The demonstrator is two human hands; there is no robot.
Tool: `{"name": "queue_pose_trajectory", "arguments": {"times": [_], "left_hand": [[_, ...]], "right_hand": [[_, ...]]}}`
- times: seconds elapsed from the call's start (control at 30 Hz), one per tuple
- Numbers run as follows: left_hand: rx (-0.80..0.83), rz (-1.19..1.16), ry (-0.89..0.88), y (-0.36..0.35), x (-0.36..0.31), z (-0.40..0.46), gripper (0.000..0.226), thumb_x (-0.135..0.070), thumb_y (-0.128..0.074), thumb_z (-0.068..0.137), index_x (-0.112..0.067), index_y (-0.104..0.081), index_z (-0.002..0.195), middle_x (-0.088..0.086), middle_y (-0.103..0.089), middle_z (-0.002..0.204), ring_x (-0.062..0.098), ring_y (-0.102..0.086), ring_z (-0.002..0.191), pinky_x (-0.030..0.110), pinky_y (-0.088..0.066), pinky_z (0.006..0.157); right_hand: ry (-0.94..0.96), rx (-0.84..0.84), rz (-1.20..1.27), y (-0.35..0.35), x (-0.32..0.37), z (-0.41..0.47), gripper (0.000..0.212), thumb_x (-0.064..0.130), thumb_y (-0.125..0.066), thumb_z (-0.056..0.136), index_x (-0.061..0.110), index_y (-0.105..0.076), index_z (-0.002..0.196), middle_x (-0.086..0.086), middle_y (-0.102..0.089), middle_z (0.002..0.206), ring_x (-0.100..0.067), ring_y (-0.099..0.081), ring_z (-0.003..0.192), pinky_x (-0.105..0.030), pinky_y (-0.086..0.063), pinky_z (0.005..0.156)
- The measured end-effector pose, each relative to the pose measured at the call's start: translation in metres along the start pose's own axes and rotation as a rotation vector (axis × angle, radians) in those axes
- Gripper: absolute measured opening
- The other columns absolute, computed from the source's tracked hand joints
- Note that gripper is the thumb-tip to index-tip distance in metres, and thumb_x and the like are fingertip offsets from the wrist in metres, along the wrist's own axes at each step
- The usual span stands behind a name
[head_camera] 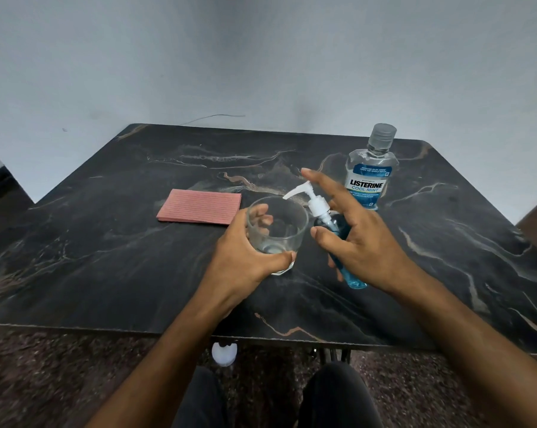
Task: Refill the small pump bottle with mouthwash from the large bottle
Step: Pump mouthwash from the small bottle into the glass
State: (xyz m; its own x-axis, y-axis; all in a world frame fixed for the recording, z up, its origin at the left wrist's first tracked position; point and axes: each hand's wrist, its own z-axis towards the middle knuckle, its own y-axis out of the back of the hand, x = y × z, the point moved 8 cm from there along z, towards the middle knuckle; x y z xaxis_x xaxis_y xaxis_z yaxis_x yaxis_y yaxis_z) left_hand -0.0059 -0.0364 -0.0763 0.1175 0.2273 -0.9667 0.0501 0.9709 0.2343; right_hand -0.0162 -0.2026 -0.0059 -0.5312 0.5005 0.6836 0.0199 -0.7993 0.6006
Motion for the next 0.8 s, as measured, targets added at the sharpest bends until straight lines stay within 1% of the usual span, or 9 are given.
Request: {"name": "queue_pose_trajectory", "arguments": {"times": [0.07, 0.13, 0.17, 0.2, 0.3, 0.37, 0.5, 0.63, 0.8], "left_hand": [[0.003, -0.017, -0.008, -0.0026, 0.0, 0.0005, 0.099, -0.034, -0.09, 0.059, -0.038, -0.042, 0.145, -0.02, -0.059, 0.133, 0.0, -0.056, 0.124, 0.037, -0.05, 0.108], [0.002, -0.029, -0.013, -0.0044, 0.0001, 0.0012, 0.111, -0.041, -0.094, 0.053, -0.037, -0.037, 0.149, -0.02, -0.056, 0.135, 0.002, -0.056, 0.126, 0.039, -0.052, 0.106], [-0.005, -0.033, -0.013, -0.005, 0.0008, 0.0015, 0.112, -0.042, -0.096, 0.052, -0.037, -0.038, 0.148, -0.019, -0.057, 0.134, 0.002, -0.057, 0.125, 0.039, -0.052, 0.105], [-0.019, -0.035, -0.015, -0.0049, 0.0022, 0.0018, 0.109, -0.039, -0.098, 0.053, -0.036, -0.041, 0.146, -0.017, -0.059, 0.133, 0.002, -0.058, 0.123, 0.039, -0.053, 0.105], [-0.067, -0.043, -0.023, -0.0042, 0.0078, 0.0021, 0.094, -0.029, -0.099, 0.06, -0.033, -0.049, 0.139, -0.013, -0.065, 0.127, 0.003, -0.062, 0.12, 0.037, -0.054, 0.103], [-0.078, -0.039, -0.026, -0.0048, 0.0088, 0.0018, 0.089, -0.028, -0.098, 0.062, -0.033, -0.051, 0.138, -0.014, -0.067, 0.125, 0.0, -0.063, 0.118, 0.034, -0.054, 0.103], [-0.084, -0.042, -0.03, -0.0047, 0.0072, 0.0018, 0.087, -0.025, -0.097, 0.063, -0.031, -0.052, 0.136, -0.012, -0.067, 0.125, 0.001, -0.063, 0.117, 0.034, -0.054, 0.103], [-0.087, -0.034, -0.034, -0.0041, 0.0058, 0.0013, 0.086, -0.024, -0.097, 0.063, -0.032, -0.052, 0.136, -0.011, -0.067, 0.124, 0.001, -0.063, 0.117, 0.034, -0.054, 0.104], [-0.079, -0.024, -0.034, -0.0044, 0.0065, 0.0011, 0.086, -0.027, -0.096, 0.064, -0.035, -0.052, 0.136, -0.013, -0.067, 0.126, -0.001, -0.063, 0.117, 0.03, -0.054, 0.103]], "right_hand": [[0.006, 0.01, -0.02, -0.0004, 0.001, 0.0, 0.083, 0.007, -0.063, 0.089, 0.048, -0.027, 0.151, 0.009, -0.068, 0.095, -0.017, -0.065, 0.056, -0.026, -0.059, 0.054], [0.004, 0.027, -0.041, -0.0015, 0.0015, 0.0007, 0.085, 0.008, -0.064, 0.087, 0.051, -0.026, 0.15, -0.002, -0.07, 0.092, -0.022, -0.063, 0.055, -0.034, -0.06, 0.056], [0.007, 0.034, -0.042, -0.0021, 0.0018, 0.0007, 0.085, 0.01, -0.065, 0.086, 0.051, -0.026, 0.15, -0.005, -0.07, 0.094, -0.022, -0.063, 0.056, -0.033, -0.059, 0.056], [0.016, 0.04, -0.038, -0.0024, 0.0021, 0.0004, 0.084, 0.011, -0.065, 0.085, 0.051, -0.028, 0.149, -0.005, -0.07, 0.096, -0.019, -0.064, 0.058, -0.029, -0.059, 0.056], [0.043, 0.044, -0.035, -0.0036, 0.0011, -0.0006, 0.08, 0.011, -0.067, 0.083, 0.044, -0.034, 0.148, 0.012, -0.067, 0.092, -0.004, -0.065, 0.064, -0.01, -0.052, 0.059], [0.041, 0.039, -0.037, -0.0039, -0.0013, -0.0003, 0.076, 0.013, -0.066, 0.082, 0.041, -0.037, 0.146, 0.019, -0.065, 0.088, 0.0, -0.064, 0.064, -0.008, -0.049, 0.06], [0.04, 0.028, -0.018, -0.0025, -0.0036, 0.0001, 0.07, 0.025, -0.063, 0.08, 0.038, -0.039, 0.145, 0.037, -0.062, 0.093, 0.007, -0.066, 0.068, -0.003, -0.047, 0.06], [0.064, 0.021, -0.027, -0.0027, -0.0009, 0.001, 0.065, 0.03, -0.062, 0.08, 0.037, -0.041, 0.141, 0.037, -0.062, 0.092, 0.009, -0.065, 0.069, -0.001, -0.045, 0.059], [0.074, -0.002, -0.054, -0.0017, -0.0038, 0.0033, 0.057, 0.033, -0.061, 0.08, 0.036, -0.043, 0.135, 0.03, -0.061, 0.088, 0.001, -0.063, 0.066, -0.004, -0.043, 0.058]]}}
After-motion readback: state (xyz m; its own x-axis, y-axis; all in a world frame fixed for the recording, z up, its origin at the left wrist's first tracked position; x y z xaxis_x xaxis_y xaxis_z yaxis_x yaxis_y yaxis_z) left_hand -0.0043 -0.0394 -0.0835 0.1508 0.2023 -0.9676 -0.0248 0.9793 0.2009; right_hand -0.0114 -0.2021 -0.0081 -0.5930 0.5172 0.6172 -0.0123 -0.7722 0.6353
